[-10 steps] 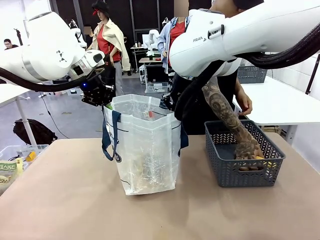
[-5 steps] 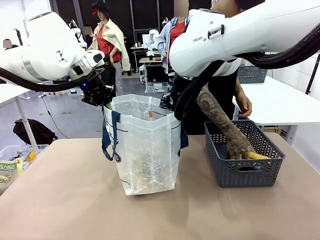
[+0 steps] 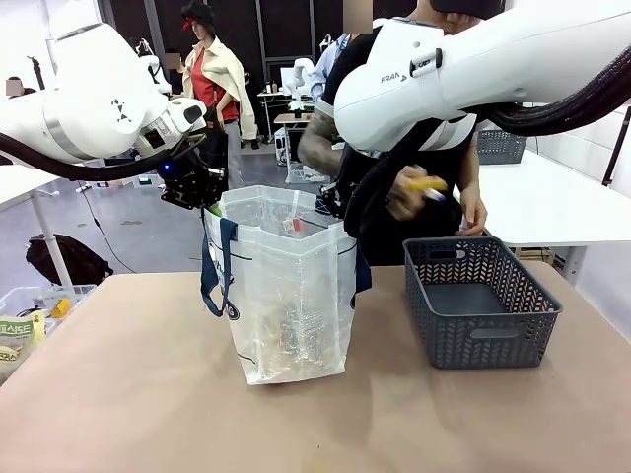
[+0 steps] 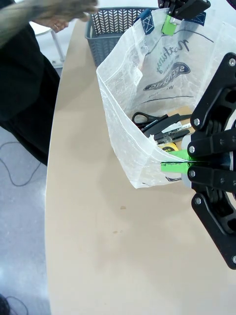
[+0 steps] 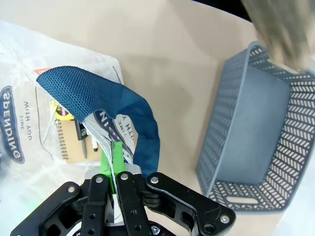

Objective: Transfer purchased items from the store into the shopping bag.
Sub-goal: Move the Reusable shopping bag to the right side of the table.

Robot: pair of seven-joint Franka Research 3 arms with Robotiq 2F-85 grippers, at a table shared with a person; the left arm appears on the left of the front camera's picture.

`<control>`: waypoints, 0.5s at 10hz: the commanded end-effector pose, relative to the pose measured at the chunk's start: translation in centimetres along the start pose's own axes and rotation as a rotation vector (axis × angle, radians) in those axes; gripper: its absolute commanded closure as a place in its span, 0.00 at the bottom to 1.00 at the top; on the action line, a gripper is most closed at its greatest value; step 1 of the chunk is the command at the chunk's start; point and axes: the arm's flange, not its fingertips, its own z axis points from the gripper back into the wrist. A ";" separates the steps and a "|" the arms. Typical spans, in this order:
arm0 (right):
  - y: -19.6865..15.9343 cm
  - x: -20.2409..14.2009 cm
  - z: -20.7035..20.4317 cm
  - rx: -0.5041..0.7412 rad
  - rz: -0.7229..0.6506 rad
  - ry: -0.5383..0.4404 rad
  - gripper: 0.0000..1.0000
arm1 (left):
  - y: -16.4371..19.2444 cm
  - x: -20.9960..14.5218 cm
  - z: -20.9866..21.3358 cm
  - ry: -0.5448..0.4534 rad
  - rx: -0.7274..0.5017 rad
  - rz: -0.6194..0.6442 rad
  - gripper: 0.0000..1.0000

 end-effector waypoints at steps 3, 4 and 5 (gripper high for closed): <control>-0.3 -0.4 0.1 0.010 -0.017 -0.002 1.00 | 0.2 -0.2 0.4 -0.011 0.001 0.016 1.00; -0.3 -0.4 0.1 0.010 -0.017 -0.002 1.00 | 0.2 -0.2 0.4 -0.011 0.001 0.016 1.00; -0.3 -0.4 0.1 0.010 -0.017 -0.002 1.00 | 0.2 -0.2 0.4 -0.011 0.001 0.016 1.00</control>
